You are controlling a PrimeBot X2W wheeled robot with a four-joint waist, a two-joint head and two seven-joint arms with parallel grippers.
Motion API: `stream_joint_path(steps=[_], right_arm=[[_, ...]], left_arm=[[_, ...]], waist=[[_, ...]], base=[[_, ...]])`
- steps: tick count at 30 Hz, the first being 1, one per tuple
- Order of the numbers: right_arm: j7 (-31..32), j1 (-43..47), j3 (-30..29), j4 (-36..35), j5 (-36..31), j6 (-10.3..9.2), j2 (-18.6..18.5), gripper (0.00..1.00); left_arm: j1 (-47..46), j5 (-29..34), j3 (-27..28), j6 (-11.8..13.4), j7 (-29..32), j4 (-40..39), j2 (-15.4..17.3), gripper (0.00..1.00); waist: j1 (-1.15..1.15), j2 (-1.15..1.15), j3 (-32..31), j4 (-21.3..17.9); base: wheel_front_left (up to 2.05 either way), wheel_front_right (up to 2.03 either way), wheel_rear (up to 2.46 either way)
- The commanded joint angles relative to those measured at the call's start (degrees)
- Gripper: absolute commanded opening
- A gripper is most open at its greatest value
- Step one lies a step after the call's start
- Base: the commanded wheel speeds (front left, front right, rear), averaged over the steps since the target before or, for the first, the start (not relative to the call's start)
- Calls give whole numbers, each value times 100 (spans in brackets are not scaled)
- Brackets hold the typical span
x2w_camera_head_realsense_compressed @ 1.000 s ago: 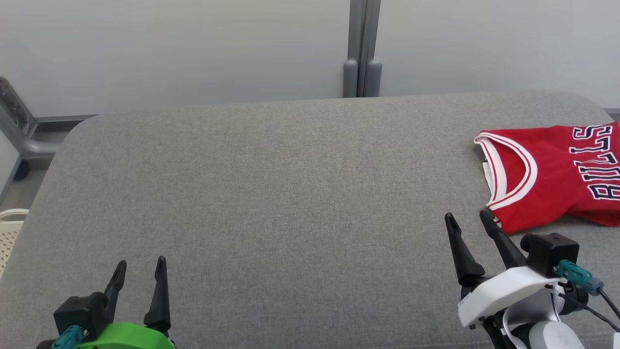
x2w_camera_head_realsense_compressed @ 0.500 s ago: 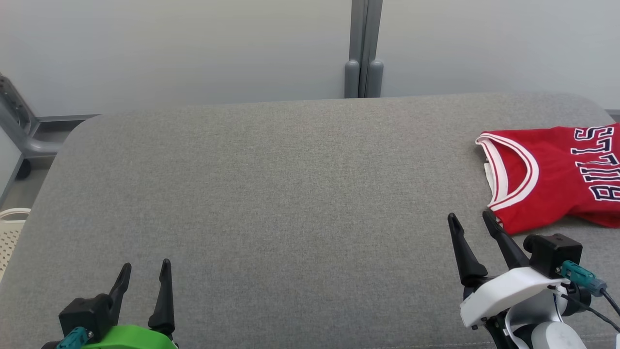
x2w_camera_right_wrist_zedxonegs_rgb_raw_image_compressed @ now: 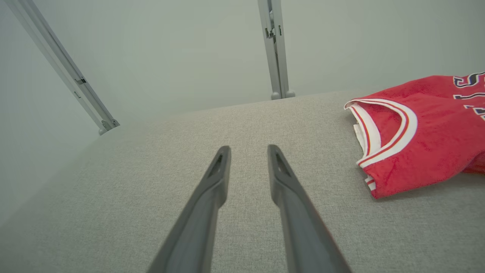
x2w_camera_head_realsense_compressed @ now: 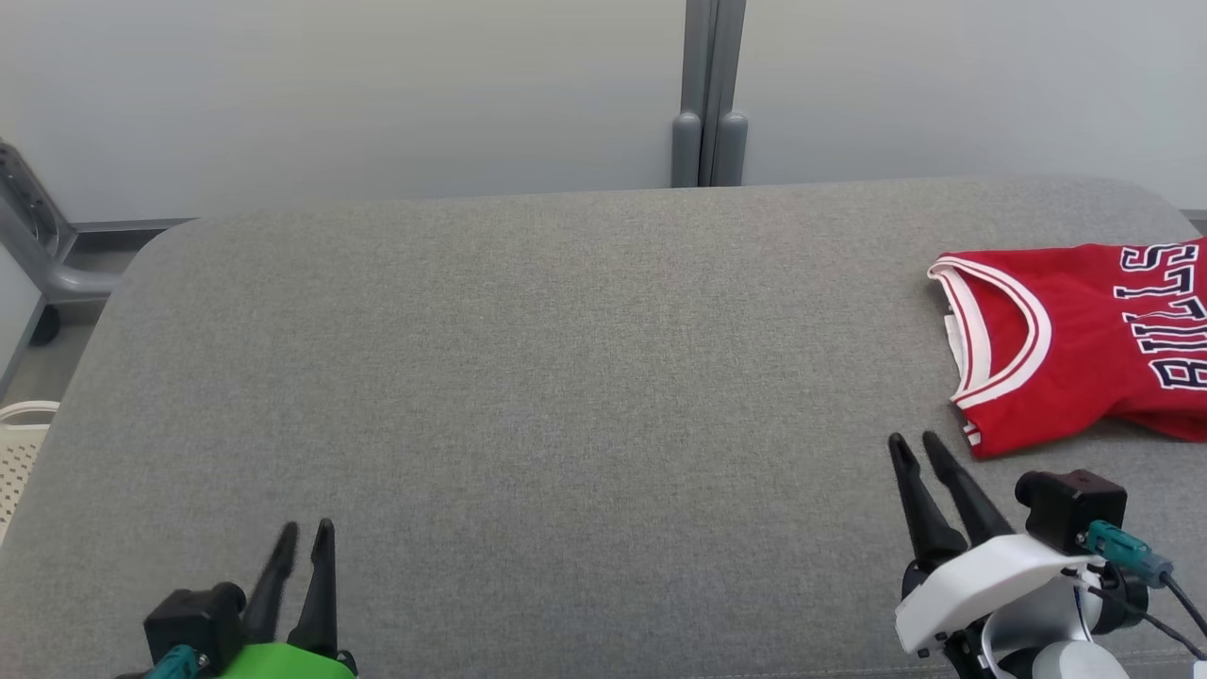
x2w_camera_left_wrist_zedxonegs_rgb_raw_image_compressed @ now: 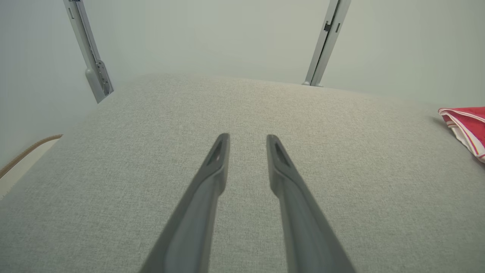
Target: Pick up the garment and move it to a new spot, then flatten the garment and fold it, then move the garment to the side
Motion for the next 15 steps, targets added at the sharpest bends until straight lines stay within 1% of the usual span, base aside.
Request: stream_joint_path(steps=[1,3,5,15], right_arm=[[-1,14,1,28,7,0,3,0],[4,47,-9,116,82,0,11,0],[25,18,-52,160,305,0,3,0],[141,-156,-276,424,1439,0,-58,0]], left_arm=[[21,-7,-9,-2,1,18,-22,0],[64,-54,-27,-23,12,87,-107,0],[41,-194,58,-89,44,109,-184,0],[-156,-903,487,-502,212,386,-574,0]], waist=[[0,0,0,0],[0,0,2,-2],[0,0,8,-5],[0,0,33,-25]], base=[[0,0,0],[0,0,0],[0,0,0],[0,0,0]])
